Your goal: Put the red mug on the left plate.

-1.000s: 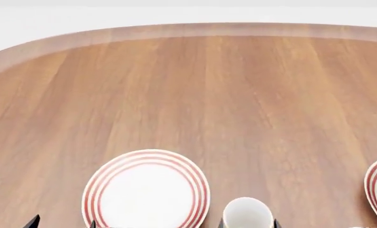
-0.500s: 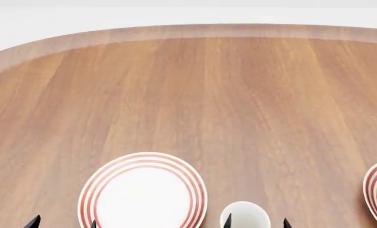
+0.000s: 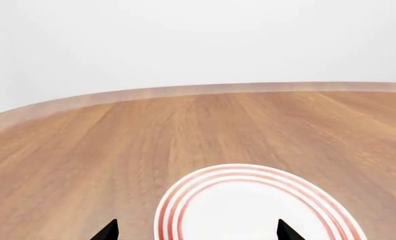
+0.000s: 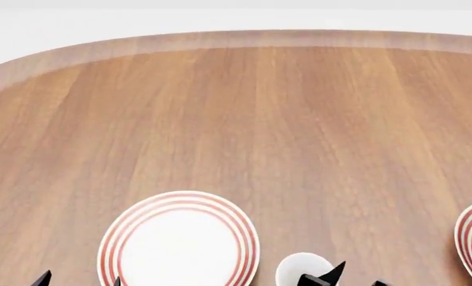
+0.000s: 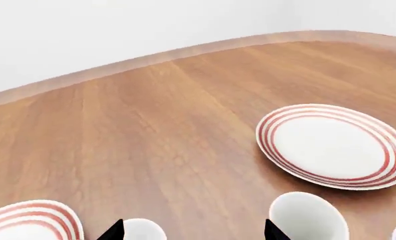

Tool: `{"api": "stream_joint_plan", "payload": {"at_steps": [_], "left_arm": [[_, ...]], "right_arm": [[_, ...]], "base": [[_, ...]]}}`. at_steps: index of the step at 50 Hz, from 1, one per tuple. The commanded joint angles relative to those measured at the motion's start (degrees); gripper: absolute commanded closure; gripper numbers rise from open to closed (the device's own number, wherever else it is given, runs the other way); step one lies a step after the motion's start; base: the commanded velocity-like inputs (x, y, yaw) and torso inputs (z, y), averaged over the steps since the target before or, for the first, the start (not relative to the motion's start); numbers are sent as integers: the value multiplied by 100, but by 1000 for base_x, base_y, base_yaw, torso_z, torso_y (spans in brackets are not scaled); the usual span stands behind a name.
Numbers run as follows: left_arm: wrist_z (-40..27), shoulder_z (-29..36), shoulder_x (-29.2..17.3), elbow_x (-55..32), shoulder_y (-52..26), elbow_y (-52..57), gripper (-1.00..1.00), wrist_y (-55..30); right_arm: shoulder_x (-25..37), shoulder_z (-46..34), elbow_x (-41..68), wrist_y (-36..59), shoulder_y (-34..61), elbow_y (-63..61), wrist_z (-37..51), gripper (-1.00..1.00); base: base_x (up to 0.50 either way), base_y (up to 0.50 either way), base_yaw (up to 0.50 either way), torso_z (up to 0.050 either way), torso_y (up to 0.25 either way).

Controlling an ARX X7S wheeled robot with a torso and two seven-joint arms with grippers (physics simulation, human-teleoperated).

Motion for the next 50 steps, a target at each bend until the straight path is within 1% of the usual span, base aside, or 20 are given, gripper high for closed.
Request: {"api": "stream_joint_plan", "payload": {"at_steps": [1,10,19,25,33,40,50], "left_arm": [[-36,48,-31,-27,-7,-16,-100,18],[-66,85,-60,-50,5,14,-100,10],[-92,114,-84,-75,-4,9,-100,15],[-97,132,-93,-96,-28,-39,-100,41],[-113,154,-110,-114,-38,-53,-100,53],[-145,179,-130,-123,-24,-14,-100,34],[-180,226,-150,-126,-18,-6,-100,35]], "right_arm": [[-112,398,947,712,47,-563,1227,-100],[-140,749,2323,1246,131,-1123,2421,-100],[-109,998,3161,1099,106,-1135,3001,-100],[-74,909,3209,841,215,-815,3120,-100],[-33,775,2954,411,455,-212,3234,-100],[-30,881,3315,353,730,-46,3554,-100],[-7,770,3420,124,889,148,3765,-100]], "base": [[0,0,0,0,0],[0,0,0,0,0],[0,0,0,0,0],[0,0,0,0,0],[0,0,0,0,0],[0,0,0,0,0],[0,0,0,0,0]]}}
